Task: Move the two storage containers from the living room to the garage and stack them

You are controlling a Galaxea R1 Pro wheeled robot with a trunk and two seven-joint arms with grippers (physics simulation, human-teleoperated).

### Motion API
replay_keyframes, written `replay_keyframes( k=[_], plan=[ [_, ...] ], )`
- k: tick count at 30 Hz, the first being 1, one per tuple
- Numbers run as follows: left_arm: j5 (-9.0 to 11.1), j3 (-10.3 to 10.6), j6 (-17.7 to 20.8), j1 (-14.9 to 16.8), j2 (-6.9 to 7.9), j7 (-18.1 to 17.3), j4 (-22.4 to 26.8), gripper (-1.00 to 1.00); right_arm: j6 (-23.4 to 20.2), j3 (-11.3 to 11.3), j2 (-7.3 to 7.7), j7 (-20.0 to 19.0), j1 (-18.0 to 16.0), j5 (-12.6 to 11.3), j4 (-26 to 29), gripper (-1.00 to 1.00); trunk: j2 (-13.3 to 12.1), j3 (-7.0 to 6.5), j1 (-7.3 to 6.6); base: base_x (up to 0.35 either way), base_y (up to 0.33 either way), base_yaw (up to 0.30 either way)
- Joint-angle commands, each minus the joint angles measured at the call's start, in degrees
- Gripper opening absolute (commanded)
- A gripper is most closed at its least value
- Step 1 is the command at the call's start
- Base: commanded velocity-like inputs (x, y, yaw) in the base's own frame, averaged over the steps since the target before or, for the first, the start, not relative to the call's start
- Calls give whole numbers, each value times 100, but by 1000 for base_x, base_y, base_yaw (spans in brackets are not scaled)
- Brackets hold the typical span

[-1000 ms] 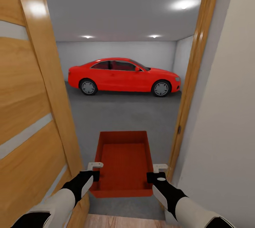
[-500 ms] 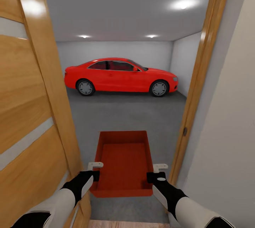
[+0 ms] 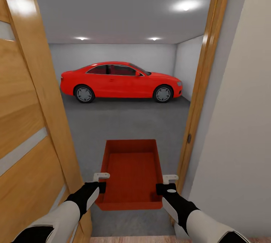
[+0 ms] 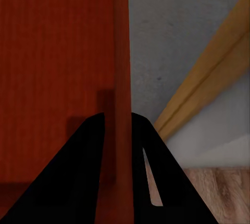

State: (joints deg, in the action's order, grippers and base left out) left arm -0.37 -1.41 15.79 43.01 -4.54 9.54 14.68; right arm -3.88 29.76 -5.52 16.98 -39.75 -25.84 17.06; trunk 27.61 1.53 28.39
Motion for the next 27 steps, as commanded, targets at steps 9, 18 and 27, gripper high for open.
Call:
replay_keyframes(
  k=[9,18,27],
  plan=[
    [-13,27,76,-3,76,38,-8,-100,15,-102,2,25,-12,44,224,-100,13,13,3,0,0,0],
    [-11,19,59,-3,76,31,37,-100,16,-102,3,25,-14,44,226,-100,13,13,3,0,0,0],
    [-9,18,46,-3,76,30,79,-100,16,-102,-1,25,-8,44,226,-100,13,13,3,19,2,0]
  ],
)
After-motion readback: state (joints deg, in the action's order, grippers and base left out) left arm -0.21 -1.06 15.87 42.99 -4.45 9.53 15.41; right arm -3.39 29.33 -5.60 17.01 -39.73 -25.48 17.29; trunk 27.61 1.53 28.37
